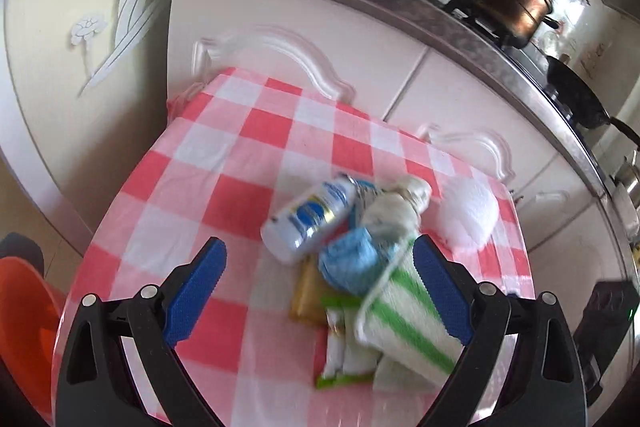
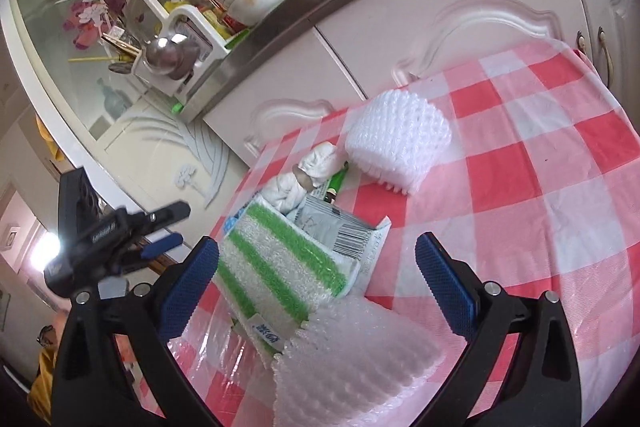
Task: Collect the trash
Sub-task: 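Return both tools to the table toward the remaining trash, then grasp the MAGICDAY bottle with the left gripper while the right gripper grasps the foam net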
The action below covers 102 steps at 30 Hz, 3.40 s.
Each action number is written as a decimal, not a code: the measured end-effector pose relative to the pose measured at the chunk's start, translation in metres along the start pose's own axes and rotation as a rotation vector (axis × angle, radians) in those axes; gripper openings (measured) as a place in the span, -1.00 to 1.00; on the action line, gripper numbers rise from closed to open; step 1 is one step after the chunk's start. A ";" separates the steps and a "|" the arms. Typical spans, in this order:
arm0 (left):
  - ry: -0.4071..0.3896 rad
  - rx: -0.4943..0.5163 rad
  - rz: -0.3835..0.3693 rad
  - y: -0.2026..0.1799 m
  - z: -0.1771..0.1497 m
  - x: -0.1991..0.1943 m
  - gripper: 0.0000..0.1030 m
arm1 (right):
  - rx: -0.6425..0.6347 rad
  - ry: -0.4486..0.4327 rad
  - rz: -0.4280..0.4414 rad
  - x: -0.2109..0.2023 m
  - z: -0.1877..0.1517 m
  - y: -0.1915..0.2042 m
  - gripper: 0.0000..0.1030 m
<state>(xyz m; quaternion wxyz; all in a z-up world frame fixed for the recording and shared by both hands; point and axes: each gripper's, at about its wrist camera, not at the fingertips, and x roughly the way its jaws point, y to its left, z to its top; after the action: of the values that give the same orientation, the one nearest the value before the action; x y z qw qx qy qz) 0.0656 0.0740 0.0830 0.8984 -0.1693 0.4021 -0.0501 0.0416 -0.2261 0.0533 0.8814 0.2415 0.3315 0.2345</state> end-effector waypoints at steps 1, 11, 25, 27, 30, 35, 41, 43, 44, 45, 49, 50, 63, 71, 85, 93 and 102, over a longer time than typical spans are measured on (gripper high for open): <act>-0.002 -0.004 -0.001 0.000 0.002 0.001 0.82 | 0.002 -0.005 -0.016 -0.001 0.000 -0.002 0.92; 0.046 0.168 0.043 -0.003 0.023 0.056 0.82 | 0.097 -0.033 -0.005 -0.010 0.001 -0.025 0.92; 0.131 0.186 -0.044 0.005 0.023 0.098 0.58 | 0.012 0.008 -0.048 -0.010 -0.016 -0.004 0.92; 0.131 0.170 -0.049 0.007 0.021 0.099 0.42 | -0.014 0.022 -0.063 -0.007 -0.020 0.001 0.92; 0.130 0.153 -0.062 0.007 0.017 0.097 0.18 | -0.049 0.044 -0.086 -0.003 -0.027 0.009 0.92; 0.110 0.144 -0.042 0.007 0.011 0.090 0.01 | -0.087 0.061 -0.120 0.001 -0.034 0.015 0.92; 0.073 0.121 -0.026 0.011 0.005 0.075 -0.03 | -0.093 0.093 -0.123 0.003 -0.038 0.012 0.92; 0.053 0.102 -0.033 0.015 0.003 0.066 -0.04 | -0.098 0.109 -0.126 0.005 -0.039 0.011 0.92; 0.042 0.089 -0.037 0.017 0.002 0.060 -0.04 | -0.096 0.119 -0.126 0.006 -0.039 0.010 0.92; 0.038 0.083 -0.039 0.018 0.001 0.057 -0.04 | -0.093 0.124 -0.126 0.007 -0.039 0.009 0.92; 0.022 0.066 -0.036 0.024 -0.005 0.041 -0.05 | -0.113 0.147 -0.138 0.008 -0.040 0.008 0.92; 0.017 0.059 -0.036 0.026 -0.007 0.037 -0.05 | -0.120 0.155 -0.146 0.008 -0.040 0.008 0.92; -0.013 -0.023 -0.038 0.059 -0.041 -0.010 -0.12 | -0.175 0.208 -0.134 0.005 -0.043 0.005 0.92; 0.020 0.023 -0.002 0.064 -0.047 -0.008 -0.13 | -0.144 0.194 -0.105 0.002 -0.042 0.000 0.92; 0.099 0.193 0.153 0.042 -0.063 0.016 -0.15 | -0.258 0.256 -0.124 -0.005 -0.048 0.002 0.92; 0.051 0.158 0.151 0.041 -0.082 -0.020 -0.15 | -0.302 0.270 -0.145 -0.010 -0.053 0.004 0.92; 0.026 0.189 0.165 0.045 -0.125 -0.083 -0.15 | -0.305 0.234 -0.209 -0.013 -0.053 0.006 0.38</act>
<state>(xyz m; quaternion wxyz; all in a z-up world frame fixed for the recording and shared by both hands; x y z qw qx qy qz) -0.0844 0.1019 0.0490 0.9062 -0.0493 0.4198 -0.0158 -0.0056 -0.2145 0.0277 0.8826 0.0409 0.4157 0.2157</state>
